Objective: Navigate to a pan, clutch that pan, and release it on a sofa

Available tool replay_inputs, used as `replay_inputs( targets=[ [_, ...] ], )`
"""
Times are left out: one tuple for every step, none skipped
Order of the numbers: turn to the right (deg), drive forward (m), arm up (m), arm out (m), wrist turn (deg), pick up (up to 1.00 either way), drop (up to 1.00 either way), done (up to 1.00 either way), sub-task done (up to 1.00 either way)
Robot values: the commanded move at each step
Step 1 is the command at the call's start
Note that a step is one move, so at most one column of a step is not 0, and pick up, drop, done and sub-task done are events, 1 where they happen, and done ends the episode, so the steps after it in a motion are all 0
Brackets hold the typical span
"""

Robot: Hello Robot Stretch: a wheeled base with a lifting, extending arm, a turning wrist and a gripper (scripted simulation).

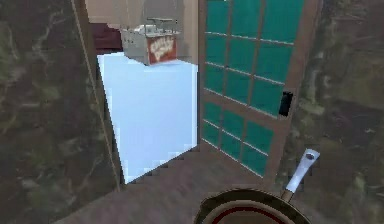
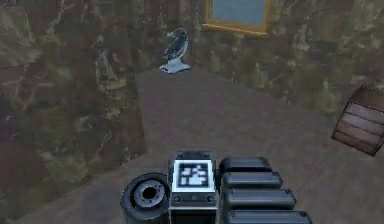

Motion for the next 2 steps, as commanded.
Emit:
replay_inputs(
  targets=[
    [0.0,1.00,0.00,0.00,0.0,0.00,0.00,0.00,0.00],
    [0.0,0.10,0.00,0.00,0.0,0.00,0.00,0.00,0.00]
  ],
)
